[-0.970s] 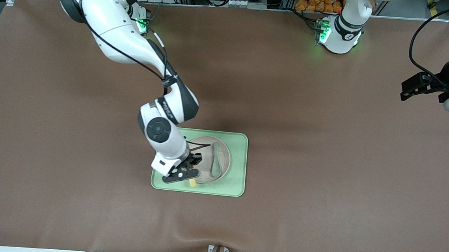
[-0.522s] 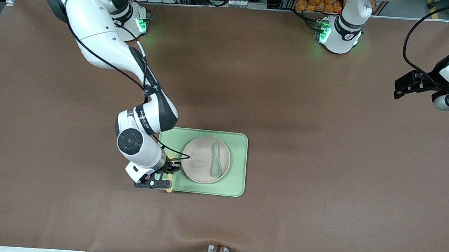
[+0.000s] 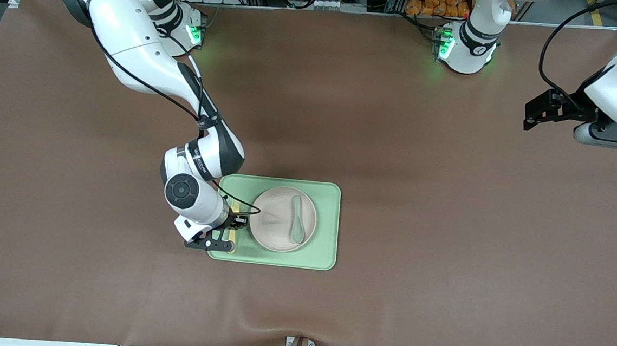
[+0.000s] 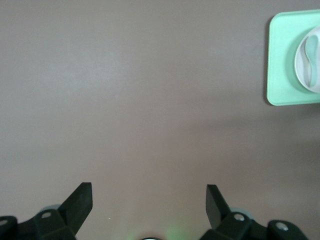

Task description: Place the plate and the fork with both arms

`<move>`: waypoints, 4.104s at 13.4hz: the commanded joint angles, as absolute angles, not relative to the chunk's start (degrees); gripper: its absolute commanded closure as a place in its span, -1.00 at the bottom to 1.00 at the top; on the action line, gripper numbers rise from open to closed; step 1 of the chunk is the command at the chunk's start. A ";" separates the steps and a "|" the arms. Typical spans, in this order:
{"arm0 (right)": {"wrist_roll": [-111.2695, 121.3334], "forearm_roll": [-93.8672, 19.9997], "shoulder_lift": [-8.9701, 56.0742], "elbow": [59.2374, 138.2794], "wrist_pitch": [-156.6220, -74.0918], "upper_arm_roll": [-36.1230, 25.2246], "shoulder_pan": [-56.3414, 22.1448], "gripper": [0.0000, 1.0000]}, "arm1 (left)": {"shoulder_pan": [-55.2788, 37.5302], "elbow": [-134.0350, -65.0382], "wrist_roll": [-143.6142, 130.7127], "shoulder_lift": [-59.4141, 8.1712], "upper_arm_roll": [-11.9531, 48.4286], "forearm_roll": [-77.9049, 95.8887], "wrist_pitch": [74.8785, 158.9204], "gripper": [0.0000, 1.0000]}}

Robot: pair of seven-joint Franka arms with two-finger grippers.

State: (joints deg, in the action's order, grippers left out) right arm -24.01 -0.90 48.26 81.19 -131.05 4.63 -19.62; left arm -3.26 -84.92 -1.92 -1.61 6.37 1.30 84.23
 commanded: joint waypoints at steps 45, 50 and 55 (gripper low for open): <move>-1.09 -1.67 -3.78 95.79 -98.70 5.19 4.04 -1.00 | -0.97 -86.13 -2.64 -0.62 6.86 0.09 85.08 -1.00; 1.58 -0.70 -3.25 95.27 -98.79 5.10 4.04 -1.00 | -0.97 -86.04 -2.64 -0.62 6.86 0.09 85.08 -1.00; 1.41 2.01 -3.69 93.70 -97.74 5.10 3.96 -1.00 | -1.05 -86.04 -2.72 -0.62 6.94 0.09 85.08 -1.00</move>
